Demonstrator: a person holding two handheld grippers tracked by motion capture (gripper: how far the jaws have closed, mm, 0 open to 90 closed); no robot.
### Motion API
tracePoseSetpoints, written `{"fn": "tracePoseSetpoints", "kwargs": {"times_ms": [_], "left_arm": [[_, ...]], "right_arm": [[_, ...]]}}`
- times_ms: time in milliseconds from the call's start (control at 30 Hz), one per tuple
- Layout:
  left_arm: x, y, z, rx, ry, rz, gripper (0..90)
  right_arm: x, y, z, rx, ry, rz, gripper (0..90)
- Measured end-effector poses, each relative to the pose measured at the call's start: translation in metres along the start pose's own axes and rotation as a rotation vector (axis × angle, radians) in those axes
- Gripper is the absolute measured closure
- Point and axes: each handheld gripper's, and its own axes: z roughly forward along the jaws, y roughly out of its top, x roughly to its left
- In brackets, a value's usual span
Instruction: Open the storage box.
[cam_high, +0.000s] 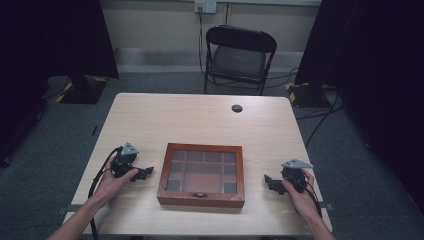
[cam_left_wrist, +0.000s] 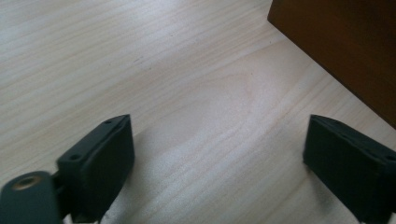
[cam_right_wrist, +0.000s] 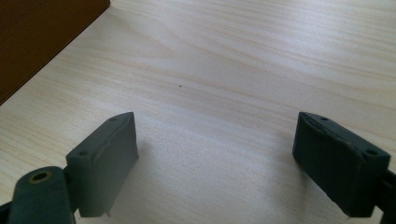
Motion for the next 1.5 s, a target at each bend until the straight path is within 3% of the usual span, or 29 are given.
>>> {"fn": "tracePoseSetpoints", "kwargs": {"times_ms": [67,233,300,367,467,567,600,867,1000,1233,1500], "left_arm": [[0.0,0.001,-0.001,0.006,0.003,-0.002,16.0],[0.0,0.003,-0.005,0.013,-0.016,-0.021,18.5],[0.0,0.006,-0.009,-0.004,-0.027,-0.03,19.8],[0.0,0.012,-0.018,-0.037,-0.067,-0.055,20.8],[-0.004,0.018,-0.027,-0.082,-0.074,-0.059,22.1],[-0.009,0.022,-0.032,-0.084,-0.107,-0.06,23.0],[-0.016,0.026,-0.036,-0.091,-0.142,-0.051,23.5],[-0.043,0.04,-0.046,-0.121,-0.179,0.015,25.3],[-0.054,0.047,-0.048,-0.126,-0.221,0.048,24.0],[-0.064,0.052,-0.049,-0.139,-0.289,0.027,24.5],[-0.08,0.059,-0.051,-0.146,-0.348,0.049,26.4]], "right_arm": [[0.0,0.0,0.0,0.0,0.0,0.0,13.6],[0.0,0.0,0.0,0.0,0.0,0.0,13.6],[0.0,0.0,0.0,0.0,0.0,0.0,13.6],[0.0,0.0,0.0,0.0,0.0,0.0,13.6],[0.0,0.0,0.0,0.0,0.0,-0.001,13.6],[0.0,0.0,0.0,0.0,0.0,0.0,13.6],[0.0,0.0,0.0,0.0,0.0,-0.001,13.6],[0.0,0.0,0.0,0.0,0.0,-0.001,13.6],[0.0,0.0,0.0,0.0,0.0,-0.001,13.6],[0.0,0.0,0.0,0.0,-0.001,-0.001,13.7],[0.0,0.0,0.0,0.0,-0.001,0.0,13.7]]}}
